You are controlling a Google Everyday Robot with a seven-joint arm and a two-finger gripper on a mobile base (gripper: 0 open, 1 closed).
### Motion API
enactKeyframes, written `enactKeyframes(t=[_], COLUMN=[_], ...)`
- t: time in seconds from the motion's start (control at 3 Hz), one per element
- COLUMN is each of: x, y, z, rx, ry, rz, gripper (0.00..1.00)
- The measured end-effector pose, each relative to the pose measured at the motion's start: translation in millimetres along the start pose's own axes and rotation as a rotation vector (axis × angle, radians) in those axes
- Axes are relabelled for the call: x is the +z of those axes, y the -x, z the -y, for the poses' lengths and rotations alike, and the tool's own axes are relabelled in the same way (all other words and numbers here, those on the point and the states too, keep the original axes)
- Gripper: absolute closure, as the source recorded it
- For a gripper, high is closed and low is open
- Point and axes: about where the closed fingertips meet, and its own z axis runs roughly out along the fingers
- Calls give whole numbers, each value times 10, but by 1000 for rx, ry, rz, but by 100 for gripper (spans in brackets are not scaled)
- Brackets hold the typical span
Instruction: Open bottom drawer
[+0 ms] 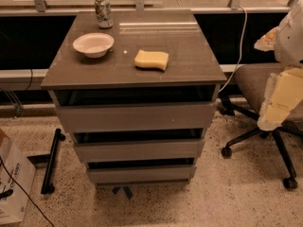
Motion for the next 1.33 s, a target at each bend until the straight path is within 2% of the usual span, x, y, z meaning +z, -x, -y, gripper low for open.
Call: enactKeyframes(t=[0.33, 0.67, 1.0, 1.33], x=[-23, -49, -47, 535], y=[12, 38, 33, 1], z=[6, 11, 28, 46], rx=[-1, -3, 3, -24], ry=[-10, -25, -56, -40], rz=[3, 4, -30, -36], gripper=[17, 7, 0, 0])
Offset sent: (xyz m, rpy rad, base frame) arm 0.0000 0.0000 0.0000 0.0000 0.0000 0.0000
